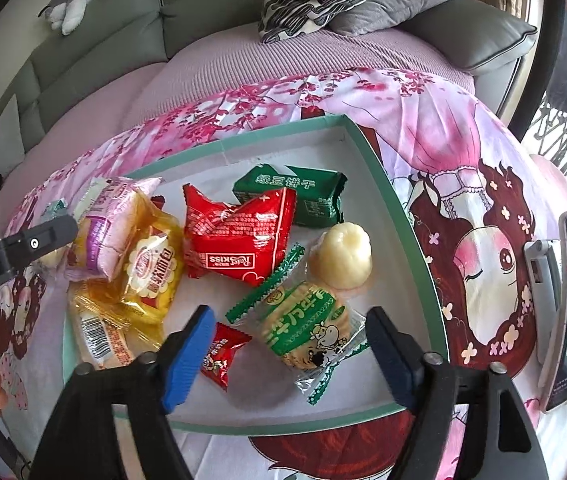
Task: Organize snacks
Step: 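Move both grippers back from the tray toward the remaining snacks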
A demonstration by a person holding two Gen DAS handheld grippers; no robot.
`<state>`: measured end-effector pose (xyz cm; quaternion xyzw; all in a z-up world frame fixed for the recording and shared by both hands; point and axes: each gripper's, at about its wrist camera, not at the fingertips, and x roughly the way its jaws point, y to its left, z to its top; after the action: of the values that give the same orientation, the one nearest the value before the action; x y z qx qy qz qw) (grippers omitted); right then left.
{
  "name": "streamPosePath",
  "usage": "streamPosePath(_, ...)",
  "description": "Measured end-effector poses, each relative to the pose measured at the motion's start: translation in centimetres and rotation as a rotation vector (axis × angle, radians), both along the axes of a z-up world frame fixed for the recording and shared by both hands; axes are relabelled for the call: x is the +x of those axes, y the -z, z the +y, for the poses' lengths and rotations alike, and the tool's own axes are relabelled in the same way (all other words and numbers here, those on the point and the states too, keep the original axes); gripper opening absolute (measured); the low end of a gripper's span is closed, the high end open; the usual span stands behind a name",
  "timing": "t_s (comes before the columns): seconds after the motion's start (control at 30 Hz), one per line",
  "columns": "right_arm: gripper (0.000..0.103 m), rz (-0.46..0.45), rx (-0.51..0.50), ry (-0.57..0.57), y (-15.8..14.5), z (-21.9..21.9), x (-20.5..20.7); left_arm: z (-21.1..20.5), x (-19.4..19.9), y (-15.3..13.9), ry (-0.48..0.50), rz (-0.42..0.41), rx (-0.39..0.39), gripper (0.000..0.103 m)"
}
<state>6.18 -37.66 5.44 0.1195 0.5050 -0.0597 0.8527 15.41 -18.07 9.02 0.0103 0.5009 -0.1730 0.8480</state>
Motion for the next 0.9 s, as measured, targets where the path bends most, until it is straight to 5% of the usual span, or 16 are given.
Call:
streamPosePath(0.17, 0.081, -0.004, -0.005, 0.0, -0.4, 0.5, 0.0, 2.2, 0.0, 0.1, -0.062, -0.007, 0.016, 0.084)
streamPosePath(0.23, 0.083, -0.006, -0.002, -0.003, -0.6, 0.8, 0.1, 3.1, 0.0, 0.0, -0.096, -0.042, 0.044, 0.092)
streamPosePath(0.43, 0.099, -0.026, -0.008, 0.0, -1.4, 1.7, 0.4, 5.5, 0.0, -0.3, -0.166, -0.136, 0.12, 0.099)
streamPosePath(0.9, 0.103, -0.049, -0.03, -0.017, -2.4, 5.0, 1.7, 11.7, 0.4, -0.6, -0.277, -0.174, 0.054, 0.099)
